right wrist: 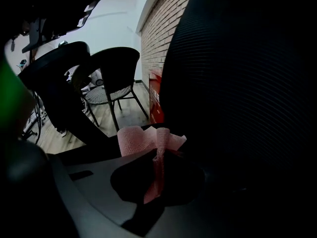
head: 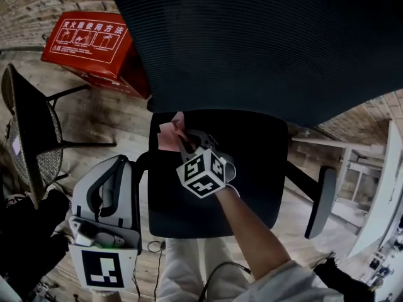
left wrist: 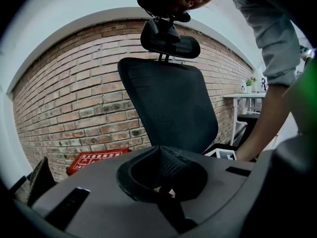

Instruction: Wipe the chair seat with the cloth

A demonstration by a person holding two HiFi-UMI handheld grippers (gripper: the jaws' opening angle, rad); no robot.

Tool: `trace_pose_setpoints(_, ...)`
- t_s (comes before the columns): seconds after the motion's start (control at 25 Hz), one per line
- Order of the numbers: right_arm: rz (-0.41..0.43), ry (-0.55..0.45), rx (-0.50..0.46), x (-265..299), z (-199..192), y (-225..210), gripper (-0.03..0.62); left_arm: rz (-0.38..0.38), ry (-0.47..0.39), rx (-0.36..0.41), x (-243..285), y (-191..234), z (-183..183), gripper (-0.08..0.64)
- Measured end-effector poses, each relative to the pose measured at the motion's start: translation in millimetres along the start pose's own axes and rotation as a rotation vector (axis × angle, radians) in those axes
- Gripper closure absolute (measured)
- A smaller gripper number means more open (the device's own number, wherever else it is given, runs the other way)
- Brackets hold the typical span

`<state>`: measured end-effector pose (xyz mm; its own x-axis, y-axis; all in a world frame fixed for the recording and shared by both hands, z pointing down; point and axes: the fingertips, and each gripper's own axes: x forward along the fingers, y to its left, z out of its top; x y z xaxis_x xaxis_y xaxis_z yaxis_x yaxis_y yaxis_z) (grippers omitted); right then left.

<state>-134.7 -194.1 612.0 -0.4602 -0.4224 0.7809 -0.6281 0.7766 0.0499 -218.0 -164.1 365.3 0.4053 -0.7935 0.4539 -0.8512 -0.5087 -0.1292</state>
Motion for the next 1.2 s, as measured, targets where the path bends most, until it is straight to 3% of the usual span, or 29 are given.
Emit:
trace_pose_setpoints(0.8,-0.252,0.119,0.172,-58,-124,-122,0.537,-0.147,-0.007,0.096,51,-74,20,0.541)
trace_pose_setpoints(1.2,-0.440,0.175,0.324,-118,-198,-175,0.537,-0.205,-0.014,0.138,64,-103,27,0.541)
